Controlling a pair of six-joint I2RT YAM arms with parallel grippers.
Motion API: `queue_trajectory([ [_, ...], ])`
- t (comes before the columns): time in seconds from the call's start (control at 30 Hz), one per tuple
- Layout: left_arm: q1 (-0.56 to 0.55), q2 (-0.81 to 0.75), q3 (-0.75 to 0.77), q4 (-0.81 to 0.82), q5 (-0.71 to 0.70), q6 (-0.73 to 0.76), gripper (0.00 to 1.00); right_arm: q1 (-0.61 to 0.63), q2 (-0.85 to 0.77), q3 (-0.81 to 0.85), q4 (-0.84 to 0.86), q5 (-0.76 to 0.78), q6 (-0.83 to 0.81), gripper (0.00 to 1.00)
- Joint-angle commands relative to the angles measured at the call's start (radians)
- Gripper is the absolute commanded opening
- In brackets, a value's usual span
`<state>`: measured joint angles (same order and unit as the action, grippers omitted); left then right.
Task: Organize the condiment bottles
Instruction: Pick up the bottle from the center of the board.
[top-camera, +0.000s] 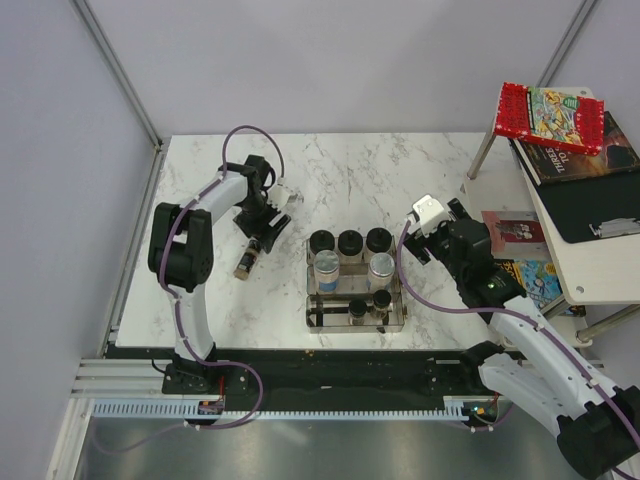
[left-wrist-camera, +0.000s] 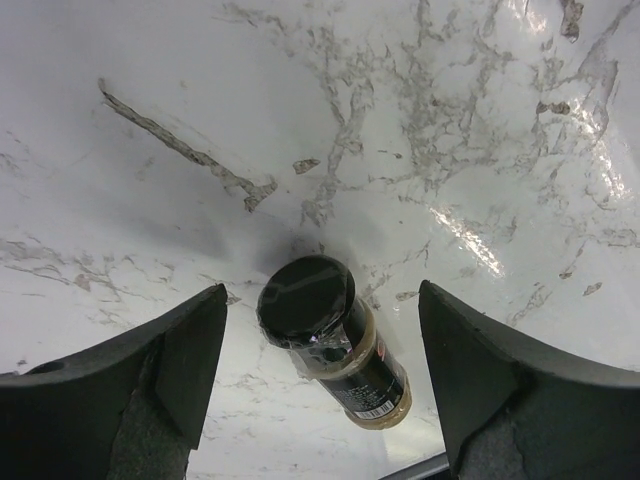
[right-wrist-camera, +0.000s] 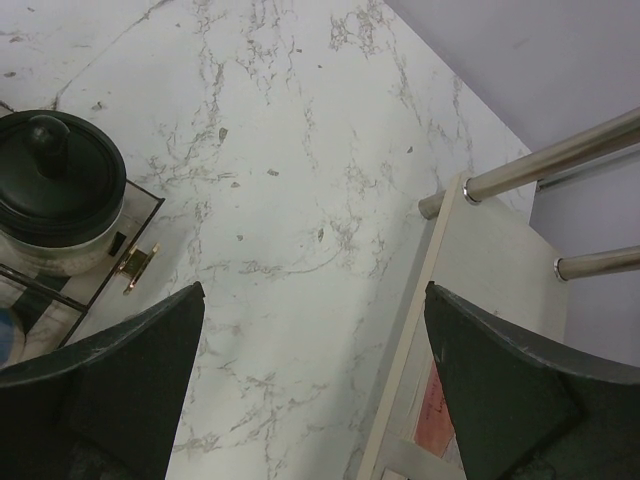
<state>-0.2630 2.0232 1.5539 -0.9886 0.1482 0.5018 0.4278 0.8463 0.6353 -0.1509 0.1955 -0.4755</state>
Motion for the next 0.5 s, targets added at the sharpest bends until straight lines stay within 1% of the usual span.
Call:
queue_trajectory([
  [0.0, 0.014, 0.002, -0.037, -0.021, 0.028, -0.063, 0.83, -0.003, -0.019, 0.007, -0.001, -0.018, -0.002, 0.98],
  [0.13, 0.031, -0.006, -0.064, -0.018, 0.034, -0.068, 0.83, -0.001, -0.026, 0.007, -0.004, -0.024, -0.002, 0.98],
  [0.2, 0.034, -0.006, -0.071, -0.018, 0.042, -0.071, 0.81, -0.001, -0.029, 0.007, -0.004, -0.025, 0.000, 0.98],
  [0.23, 0.034, -0.006, -0.071, -0.016, 0.051, -0.072, 0.79, -0.001, -0.030, 0.007, -0.004, -0.027, 0.000, 0.98],
  [0.37, 0.036, 0.005, -0.063, -0.015, 0.056, -0.080, 0.68, -0.003, -0.032, 0.007, -0.006, -0.030, 0.000, 0.98],
  [0.47, 0.036, 0.017, -0.051, -0.013, 0.060, -0.085, 0.65, -0.003, -0.033, 0.007, -0.006, -0.030, -0.002, 0.98],
])
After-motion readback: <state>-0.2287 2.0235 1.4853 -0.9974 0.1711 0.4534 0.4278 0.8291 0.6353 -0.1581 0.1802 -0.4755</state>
